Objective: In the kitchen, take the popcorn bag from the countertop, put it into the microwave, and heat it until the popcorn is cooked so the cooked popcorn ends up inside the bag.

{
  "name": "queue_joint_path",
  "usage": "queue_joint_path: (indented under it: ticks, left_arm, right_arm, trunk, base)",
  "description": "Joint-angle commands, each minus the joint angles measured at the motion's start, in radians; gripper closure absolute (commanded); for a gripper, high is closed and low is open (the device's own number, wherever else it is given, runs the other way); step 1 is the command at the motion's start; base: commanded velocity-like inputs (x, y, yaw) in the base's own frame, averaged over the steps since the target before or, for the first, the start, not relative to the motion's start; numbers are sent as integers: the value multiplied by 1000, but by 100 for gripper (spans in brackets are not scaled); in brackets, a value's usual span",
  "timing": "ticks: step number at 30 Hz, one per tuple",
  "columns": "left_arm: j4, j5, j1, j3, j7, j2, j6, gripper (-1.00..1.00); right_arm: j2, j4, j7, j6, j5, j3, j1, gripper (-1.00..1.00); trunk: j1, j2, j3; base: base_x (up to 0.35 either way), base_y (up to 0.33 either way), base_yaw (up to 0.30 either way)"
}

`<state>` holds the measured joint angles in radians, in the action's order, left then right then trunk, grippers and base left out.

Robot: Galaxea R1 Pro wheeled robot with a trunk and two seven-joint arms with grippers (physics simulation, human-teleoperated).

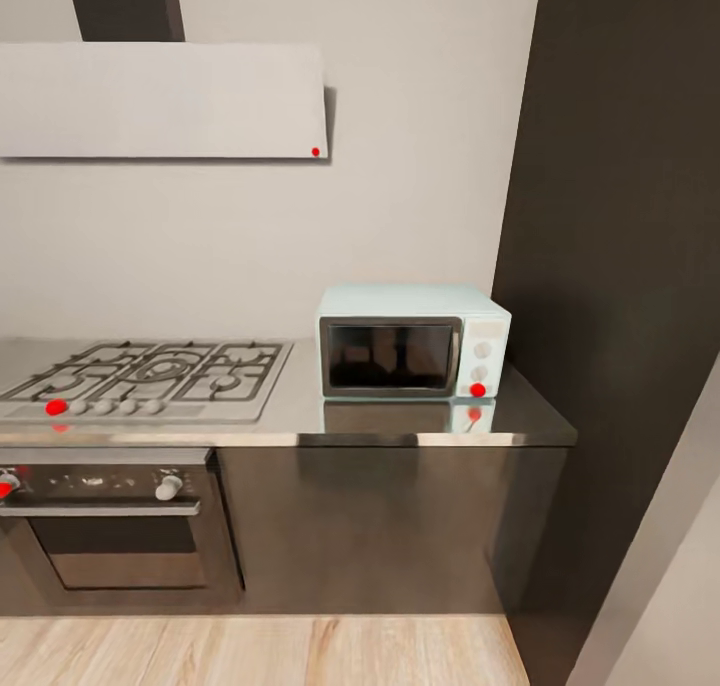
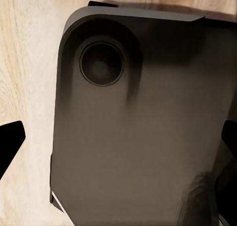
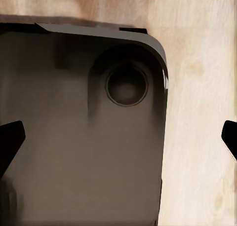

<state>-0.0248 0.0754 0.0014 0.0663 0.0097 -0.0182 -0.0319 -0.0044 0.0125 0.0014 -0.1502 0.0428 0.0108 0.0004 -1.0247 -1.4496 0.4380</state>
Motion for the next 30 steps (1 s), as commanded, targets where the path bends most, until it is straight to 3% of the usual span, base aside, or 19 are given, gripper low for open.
queue_joint_path:
  ticks: [1,14,20,23,26,30]
  left_arm:
    - [-1,6,0,6,1,0,-2,-100]
    - [-1,6,0,6,1,-5,-2,-100]
    - [-1,6,0,6,0,-5,-1,-100]
    - [-1,5,0,6,0,-6,-2,-100]
    - [-1,5,0,5,-1,-6,-2,-100]
    - [-1,4,0,5,-1,-5,-2,-100]
  right_arm:
    - [0,1,0,-5,4,1,0,-100]
    - [1,1,2,9,-7,12,0,-100]
    - [0,-44,5,13,12,4,-1,-100]
    - [3,-183,6,90,21,1,-2,-100]
    - [4,-452,7,284,55,1,-2,-100]
    - [7,-742,8,465,65,1,-2,-100]
  trunk:
    - [0,0,1]
    - [0,0,1]
    - [0,0,1]
    - [0,0,1]
    - [0,0,1]
    - [0,0,1]
  base:
    - [111,-36,0]
    - [11,-3,0]
    - [0,0,0]
    - [0,0,0]
    - [0,0,0]
    - [0,0,0]
